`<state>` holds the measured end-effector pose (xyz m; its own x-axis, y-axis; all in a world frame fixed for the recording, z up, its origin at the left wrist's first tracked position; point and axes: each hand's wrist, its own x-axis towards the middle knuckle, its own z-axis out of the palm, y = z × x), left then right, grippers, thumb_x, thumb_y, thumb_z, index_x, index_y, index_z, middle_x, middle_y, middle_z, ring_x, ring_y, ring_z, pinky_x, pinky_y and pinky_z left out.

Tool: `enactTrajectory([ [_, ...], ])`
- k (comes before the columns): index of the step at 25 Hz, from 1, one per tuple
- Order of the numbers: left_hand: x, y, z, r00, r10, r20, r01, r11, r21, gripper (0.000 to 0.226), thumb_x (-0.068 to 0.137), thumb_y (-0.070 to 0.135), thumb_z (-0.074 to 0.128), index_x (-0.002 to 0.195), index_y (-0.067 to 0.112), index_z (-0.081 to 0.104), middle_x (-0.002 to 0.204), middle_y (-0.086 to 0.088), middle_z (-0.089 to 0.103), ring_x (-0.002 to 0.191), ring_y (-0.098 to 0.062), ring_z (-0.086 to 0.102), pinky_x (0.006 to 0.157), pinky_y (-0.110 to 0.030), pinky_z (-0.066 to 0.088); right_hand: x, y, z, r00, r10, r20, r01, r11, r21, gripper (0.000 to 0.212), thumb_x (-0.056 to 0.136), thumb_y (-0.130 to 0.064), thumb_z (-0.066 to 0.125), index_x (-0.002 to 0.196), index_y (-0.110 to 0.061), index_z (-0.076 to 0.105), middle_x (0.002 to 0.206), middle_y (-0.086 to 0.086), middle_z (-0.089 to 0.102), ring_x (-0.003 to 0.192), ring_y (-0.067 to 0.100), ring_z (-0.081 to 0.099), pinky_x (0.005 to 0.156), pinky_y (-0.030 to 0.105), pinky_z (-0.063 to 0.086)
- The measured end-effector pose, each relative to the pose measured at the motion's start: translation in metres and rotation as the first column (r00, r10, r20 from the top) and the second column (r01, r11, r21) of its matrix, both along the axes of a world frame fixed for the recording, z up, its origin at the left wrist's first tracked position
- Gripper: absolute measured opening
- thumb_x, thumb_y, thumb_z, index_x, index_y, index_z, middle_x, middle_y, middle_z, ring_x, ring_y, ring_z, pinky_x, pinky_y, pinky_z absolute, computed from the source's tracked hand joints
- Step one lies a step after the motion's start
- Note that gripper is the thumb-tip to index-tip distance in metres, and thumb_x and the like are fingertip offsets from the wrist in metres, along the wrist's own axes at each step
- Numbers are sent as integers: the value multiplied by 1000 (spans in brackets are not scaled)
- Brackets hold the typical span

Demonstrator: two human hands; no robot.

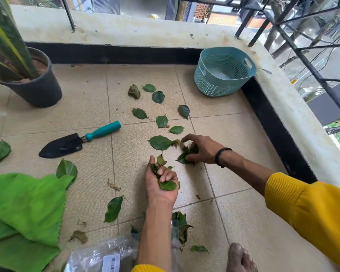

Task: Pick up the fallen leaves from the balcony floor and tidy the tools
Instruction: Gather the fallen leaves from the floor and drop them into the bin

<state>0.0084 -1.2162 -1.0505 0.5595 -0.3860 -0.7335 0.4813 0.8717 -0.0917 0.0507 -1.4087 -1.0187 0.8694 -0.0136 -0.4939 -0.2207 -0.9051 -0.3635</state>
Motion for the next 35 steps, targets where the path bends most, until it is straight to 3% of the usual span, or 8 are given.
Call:
enactTrajectory([
  [5,3,8,3,1000,26,-5,-26,1000,4,36,92,32,69,60,20,56,47,8,41,32,-4,31,35,-16,27,0,11,-14,993,0,119,8,998,-63,21,84,-25,76,104,-20,70,104,5,69,98,23,62,74,25,44],
  [11,6,9,5,999,53,-13,-53,999,-4,35,92,31,69,62,19,57,48,7,43,33,-5,33,35,-17,28,10,-21,31,952,-235,-195,272,944,188,13,83,-12,80,94,-11,73,89,6,77,75,17,75,68,26,62],
  [14,5,3,8,999,35,3,-35,999,-15,36,94,32,67,61,19,58,47,8,43,32,-4,32,35,-17,28,2,-28,36,958,-142,-251,154,988,30,12,84,-13,79,93,-16,73,88,2,77,71,13,75,69,27,61],
  [18,3,-4,8,1000,7,25,-6,1000,-11,34,94,32,67,64,19,57,48,7,43,32,-4,33,34,-17,28,-15,-16,9,997,31,-78,-46,980,-196,13,84,-18,77,95,-19,70,93,-2,66,86,16,62,70,27,49],
  [23,1,-9,3,1000,-1,25,1,1000,2,35,94,32,67,63,20,57,47,8,43,32,-4,33,35,-17,28,-26,-17,-12,999,31,44,-22,983,-184,31,82,-17,74,110,-18,60,105,8,61,98,27,57,79,36,48],
  [28,1,-16,3,999,-18,30,18,1000,11,35,95,32,66,64,20,57,47,7,43,31,-4,32,33,-17,28,-27,-13,-17,990,39,134,-17,987,-161,15,85,-17,72,100,-15,69,99,9,66,95,28,61,74,30,45],
  [33,-1,-19,-3,1000,-17,14,17,999,33,34,94,32,66,64,20,57,47,7,43,31,-4,32,33,-17,28,-30,-21,-11,959,-261,112,257,965,49,14,83,-26,80,91,-16,75,85,-3,70,79,11,65,64,19,47],
  [35,-2,-23,-3,999,-30,18,29,999,42,34,95,32,66,65,20,56,47,8,43,31,-4,32,33,-17,28,-29,-25,-5,880,-469,-76,466,821,329,20,80,-15,83,94,-4,75,89,10,75,81,19,72,68,25,59],
])
